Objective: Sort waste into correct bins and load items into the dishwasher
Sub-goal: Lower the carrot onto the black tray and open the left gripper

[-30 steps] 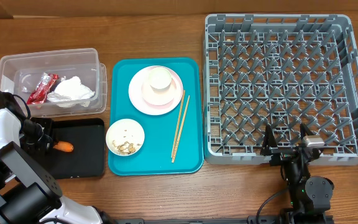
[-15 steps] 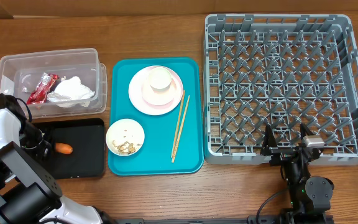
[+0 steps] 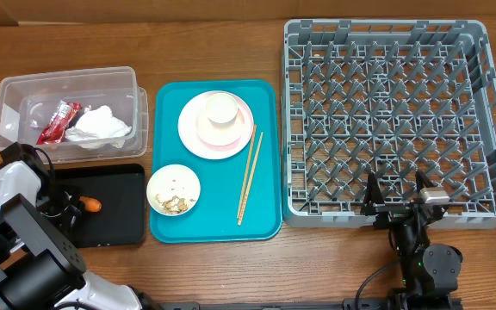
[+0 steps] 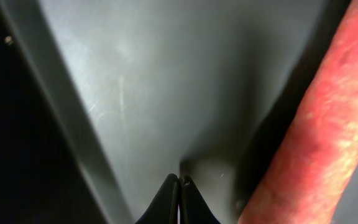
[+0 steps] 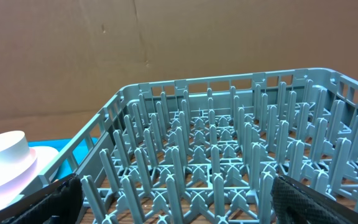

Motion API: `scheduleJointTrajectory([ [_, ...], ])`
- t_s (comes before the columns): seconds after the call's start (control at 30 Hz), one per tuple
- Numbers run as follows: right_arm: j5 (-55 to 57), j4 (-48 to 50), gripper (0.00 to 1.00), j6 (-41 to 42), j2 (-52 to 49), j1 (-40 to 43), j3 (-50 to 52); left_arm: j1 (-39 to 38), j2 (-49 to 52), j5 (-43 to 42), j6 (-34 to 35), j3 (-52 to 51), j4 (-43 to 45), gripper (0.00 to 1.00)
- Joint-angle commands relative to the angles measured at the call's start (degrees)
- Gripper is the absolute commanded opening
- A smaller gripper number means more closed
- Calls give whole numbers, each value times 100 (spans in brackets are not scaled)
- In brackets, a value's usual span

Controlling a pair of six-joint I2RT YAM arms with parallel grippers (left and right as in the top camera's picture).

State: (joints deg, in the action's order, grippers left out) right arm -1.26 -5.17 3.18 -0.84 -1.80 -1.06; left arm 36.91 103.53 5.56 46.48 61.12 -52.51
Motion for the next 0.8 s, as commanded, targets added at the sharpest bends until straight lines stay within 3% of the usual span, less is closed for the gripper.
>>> scheduleJointTrajectory([
  [0.0,-13,44,100,-2,61,39,61,50,-13,-127,66,-76,127,4],
  [0.37,-15,44,100,0,61,39,61,50,-13,-1303,-702,-74,780,7],
  [0.77,-13,44,100,-2,61,39,61,52,-15,-1355,-940,-52,1097,4],
])
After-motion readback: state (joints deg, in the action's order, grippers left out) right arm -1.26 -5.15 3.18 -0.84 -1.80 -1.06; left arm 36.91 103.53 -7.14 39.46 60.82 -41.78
